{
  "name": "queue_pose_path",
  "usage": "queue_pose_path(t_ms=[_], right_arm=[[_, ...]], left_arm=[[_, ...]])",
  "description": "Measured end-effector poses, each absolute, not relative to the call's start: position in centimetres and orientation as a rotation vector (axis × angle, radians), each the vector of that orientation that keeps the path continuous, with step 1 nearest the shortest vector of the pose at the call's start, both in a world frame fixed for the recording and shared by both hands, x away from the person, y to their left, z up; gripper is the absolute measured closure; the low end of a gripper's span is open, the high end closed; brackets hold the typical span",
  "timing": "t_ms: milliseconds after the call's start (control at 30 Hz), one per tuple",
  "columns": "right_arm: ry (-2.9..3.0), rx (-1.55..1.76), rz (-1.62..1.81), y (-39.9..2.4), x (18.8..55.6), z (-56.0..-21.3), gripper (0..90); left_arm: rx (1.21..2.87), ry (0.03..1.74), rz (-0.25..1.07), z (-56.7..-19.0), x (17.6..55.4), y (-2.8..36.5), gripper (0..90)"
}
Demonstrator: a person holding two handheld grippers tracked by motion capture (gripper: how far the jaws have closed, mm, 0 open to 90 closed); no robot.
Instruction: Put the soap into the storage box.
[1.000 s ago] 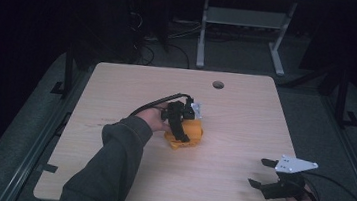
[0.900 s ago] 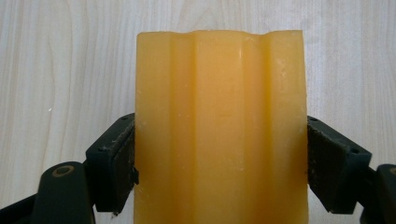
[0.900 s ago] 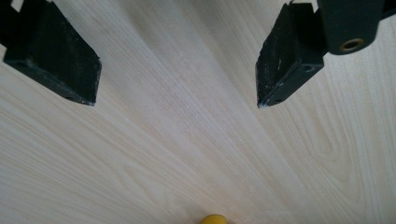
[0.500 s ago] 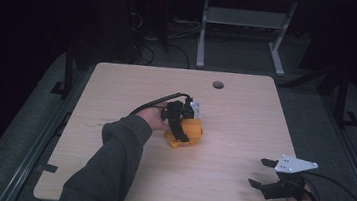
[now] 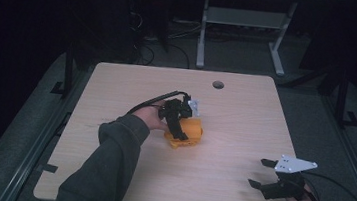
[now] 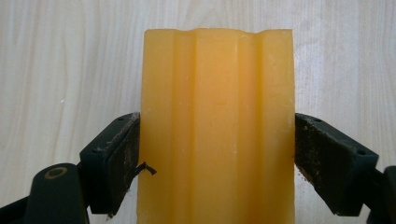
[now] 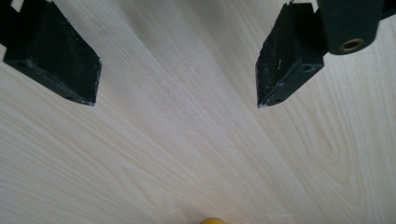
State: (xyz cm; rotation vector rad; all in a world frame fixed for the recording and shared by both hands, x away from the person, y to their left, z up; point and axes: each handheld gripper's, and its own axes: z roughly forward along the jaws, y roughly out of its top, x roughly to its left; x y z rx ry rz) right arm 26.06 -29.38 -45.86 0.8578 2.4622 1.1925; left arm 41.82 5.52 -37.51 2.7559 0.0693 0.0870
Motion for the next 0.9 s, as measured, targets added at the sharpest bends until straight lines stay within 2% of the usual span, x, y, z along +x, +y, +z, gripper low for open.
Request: queue_pose_path(t_ms=[900], right_arm=[[2.456, 0.864, 1.176, -29.4, 26.0, -45.9, 13.7]], left_arm=[[2.710, 0.035, 0.196, -34.7, 39.6, 7.2, 18.1]])
